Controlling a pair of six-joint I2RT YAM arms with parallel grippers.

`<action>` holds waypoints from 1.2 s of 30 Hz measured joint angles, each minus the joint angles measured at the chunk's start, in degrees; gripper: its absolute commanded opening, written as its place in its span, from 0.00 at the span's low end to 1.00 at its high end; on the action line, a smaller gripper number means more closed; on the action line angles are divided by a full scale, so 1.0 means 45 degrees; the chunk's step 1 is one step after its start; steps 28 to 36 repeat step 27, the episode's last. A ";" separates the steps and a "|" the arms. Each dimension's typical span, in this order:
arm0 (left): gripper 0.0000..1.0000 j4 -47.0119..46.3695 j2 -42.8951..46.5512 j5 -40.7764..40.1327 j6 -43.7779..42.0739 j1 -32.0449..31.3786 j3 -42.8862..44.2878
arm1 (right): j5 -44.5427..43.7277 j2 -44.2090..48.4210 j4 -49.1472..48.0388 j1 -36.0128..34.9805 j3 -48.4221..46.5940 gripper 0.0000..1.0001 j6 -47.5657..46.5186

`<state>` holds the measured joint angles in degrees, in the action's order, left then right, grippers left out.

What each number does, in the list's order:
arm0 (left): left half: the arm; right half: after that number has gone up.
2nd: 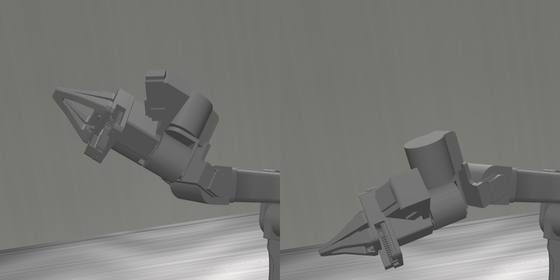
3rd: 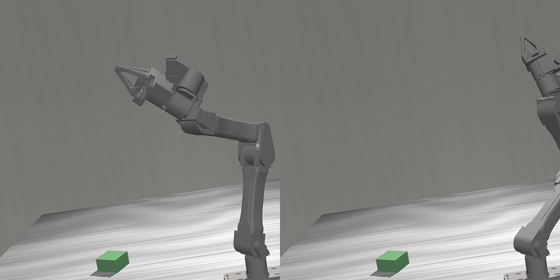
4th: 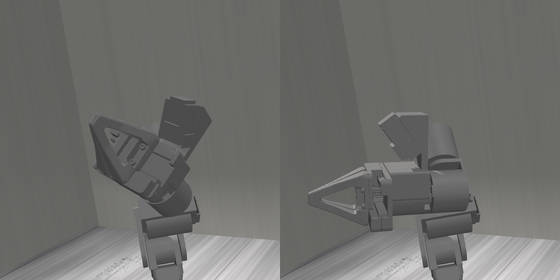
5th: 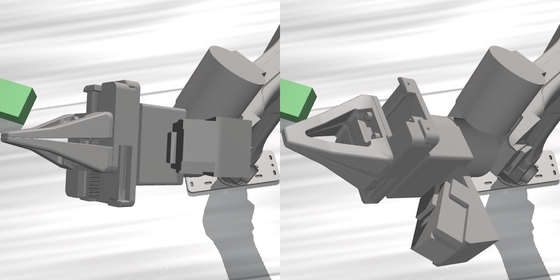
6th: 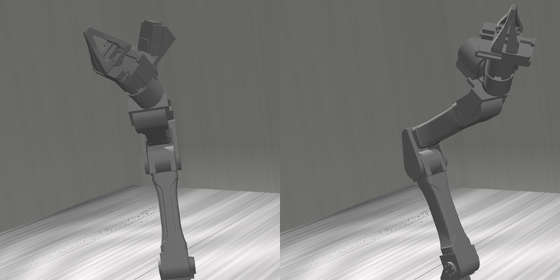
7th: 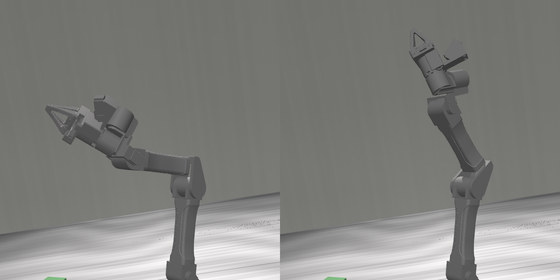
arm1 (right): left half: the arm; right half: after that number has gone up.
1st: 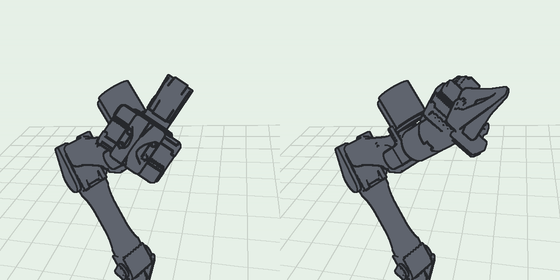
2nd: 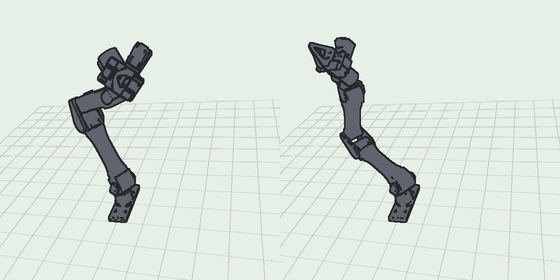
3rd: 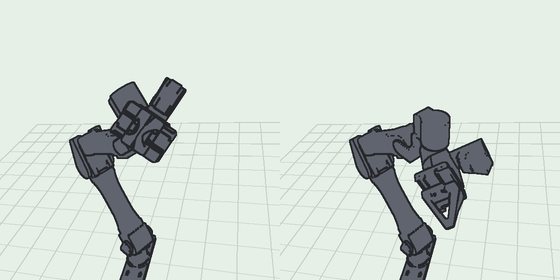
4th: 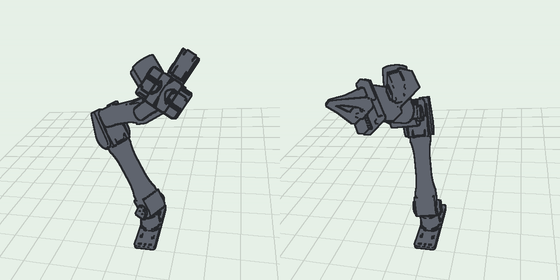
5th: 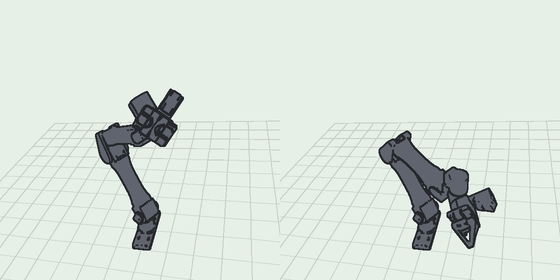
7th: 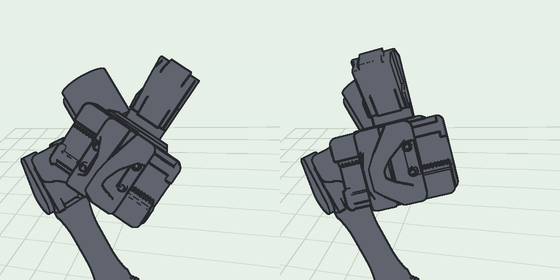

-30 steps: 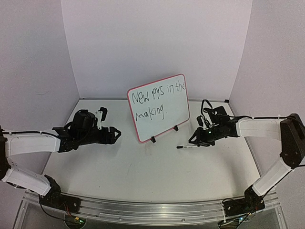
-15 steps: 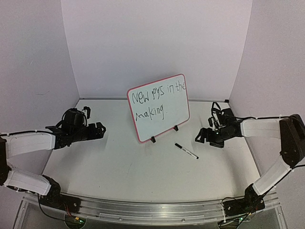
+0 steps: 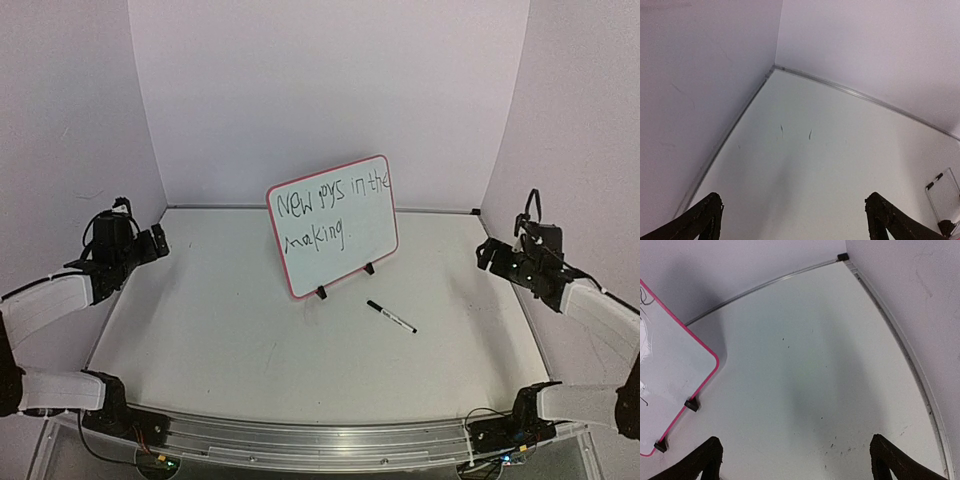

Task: Write a sentence on the whiteboard
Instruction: Reset both arms

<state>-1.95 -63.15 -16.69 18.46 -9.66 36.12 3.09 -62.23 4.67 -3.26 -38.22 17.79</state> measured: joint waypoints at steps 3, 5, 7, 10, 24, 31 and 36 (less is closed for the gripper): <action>0.99 -0.1596 0.0753 -0.0798 -0.0976 0.0003 -0.0726 | -0.0838 0.1407 -0.1441 0.0026 0.1290 0.98 -0.0299; 1.00 -0.2812 0.0982 -0.1202 -0.1690 0.0003 -0.1535 | -0.1275 0.1931 -0.2432 0.0026 0.2141 0.98 -0.0470; 0.99 -0.3489 0.0974 -0.1424 -0.2103 0.0003 -0.2186 | -0.1696 0.2260 -0.3481 0.0026 0.3011 0.98 -0.0674; 0.99 -0.4324 0.0772 -0.1729 -0.2520 0.0003 -0.3315 | -0.2329 0.2504 -0.5054 0.0026 0.4431 0.98 -0.1019; 0.99 -0.5739 -0.0384 -0.2460 -0.2639 0.0003 -0.4075 | -0.3634 0.2272 -0.7833 0.0026 0.6232 0.98 -0.1886; 0.99 -0.5731 -0.0662 -0.2471 -0.2591 0.0003 -0.4057 | -0.3678 0.2271 -0.7916 0.0026 0.6232 0.98 -0.1933; 0.99 -0.5731 -0.0662 -0.2471 -0.2591 0.0003 -0.4057 | -0.3678 0.2271 -0.7916 0.0026 0.6232 0.98 -0.1933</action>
